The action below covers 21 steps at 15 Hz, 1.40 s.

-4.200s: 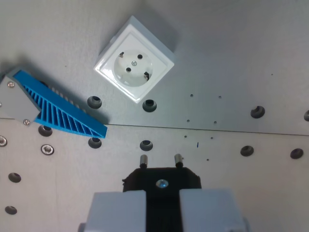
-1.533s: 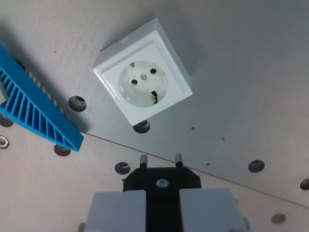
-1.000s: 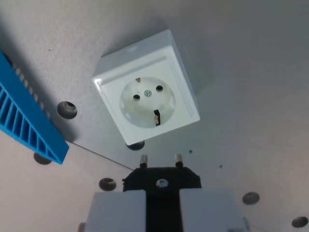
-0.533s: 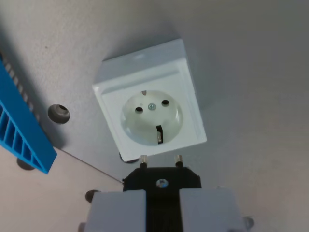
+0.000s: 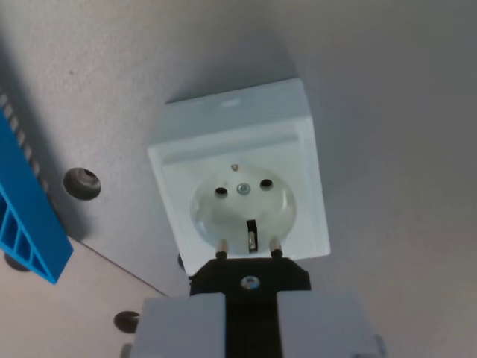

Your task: Move above the white socket

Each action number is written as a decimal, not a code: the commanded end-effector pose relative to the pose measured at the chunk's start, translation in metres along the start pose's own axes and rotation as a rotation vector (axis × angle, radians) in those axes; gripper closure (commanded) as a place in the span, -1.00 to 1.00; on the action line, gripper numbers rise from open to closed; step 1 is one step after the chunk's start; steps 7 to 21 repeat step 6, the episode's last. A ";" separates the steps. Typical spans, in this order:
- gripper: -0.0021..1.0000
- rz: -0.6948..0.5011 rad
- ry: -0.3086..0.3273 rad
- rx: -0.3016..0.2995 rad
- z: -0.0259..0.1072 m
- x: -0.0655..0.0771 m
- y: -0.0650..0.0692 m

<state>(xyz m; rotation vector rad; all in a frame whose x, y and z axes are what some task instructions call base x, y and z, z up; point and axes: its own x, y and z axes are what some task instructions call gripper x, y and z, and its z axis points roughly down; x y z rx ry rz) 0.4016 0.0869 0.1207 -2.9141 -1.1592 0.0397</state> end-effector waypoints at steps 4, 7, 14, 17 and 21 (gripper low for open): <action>1.00 -0.096 0.075 -0.112 0.014 -0.003 -0.005; 1.00 -0.091 0.076 -0.106 0.015 -0.003 -0.005; 1.00 -0.091 0.076 -0.106 0.015 -0.003 -0.005; 1.00 -0.091 0.076 -0.106 0.015 -0.003 -0.005; 1.00 -0.091 0.076 -0.106 0.015 -0.003 -0.005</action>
